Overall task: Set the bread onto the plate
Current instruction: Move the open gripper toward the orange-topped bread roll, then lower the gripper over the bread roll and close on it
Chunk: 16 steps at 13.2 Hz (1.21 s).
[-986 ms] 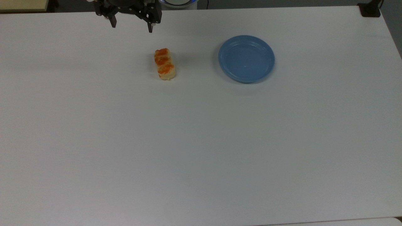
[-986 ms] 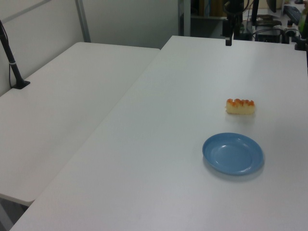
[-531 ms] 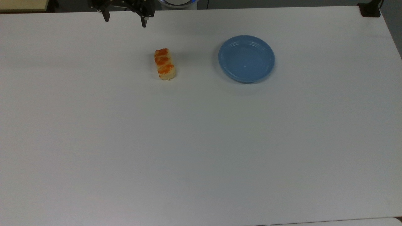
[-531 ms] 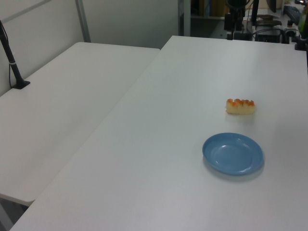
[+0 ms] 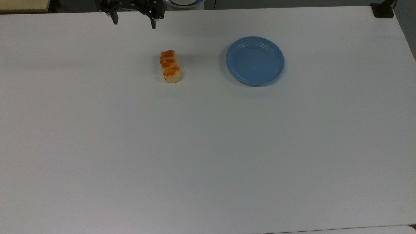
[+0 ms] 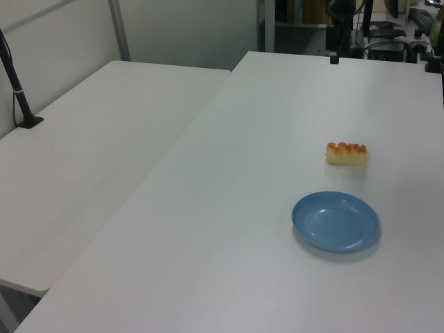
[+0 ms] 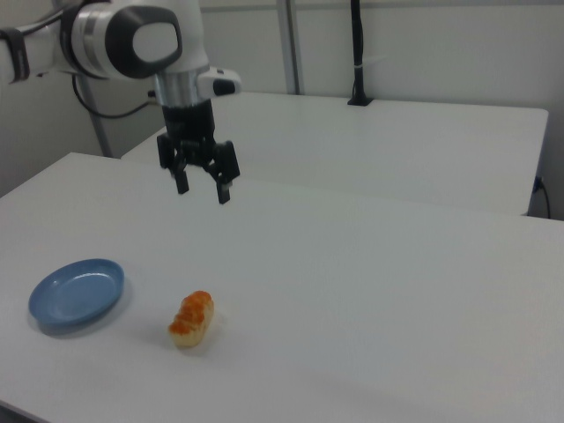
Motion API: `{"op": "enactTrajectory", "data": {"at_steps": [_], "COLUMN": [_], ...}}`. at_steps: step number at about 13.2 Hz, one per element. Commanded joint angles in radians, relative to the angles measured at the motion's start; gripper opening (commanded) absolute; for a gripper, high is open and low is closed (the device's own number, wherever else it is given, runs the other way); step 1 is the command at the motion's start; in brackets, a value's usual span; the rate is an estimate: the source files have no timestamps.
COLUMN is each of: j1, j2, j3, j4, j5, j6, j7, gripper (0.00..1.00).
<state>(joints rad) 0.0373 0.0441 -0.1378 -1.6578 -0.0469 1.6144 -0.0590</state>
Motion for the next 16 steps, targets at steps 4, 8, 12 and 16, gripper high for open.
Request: {"op": "enactTrajectory", "data": {"at_steps": [4,8,12,16], "j1": [0.056,0.056,0.056,0.062], "j2": [-0.033,-0.001,0.062,0.069], "j3": [0.004,0.037,0.053,0.078], "j4": [-0.319,-0.473,-0.52,-0.517], "j5": [-0.019,-0.091,-0.134,-0.134], "j6": [0.174,0.337,0.427,0.444], "j7": [-0.108,-0.108,-0.09,-0.047], "gripper": [1.0,1.0,0.92,0.29]}}
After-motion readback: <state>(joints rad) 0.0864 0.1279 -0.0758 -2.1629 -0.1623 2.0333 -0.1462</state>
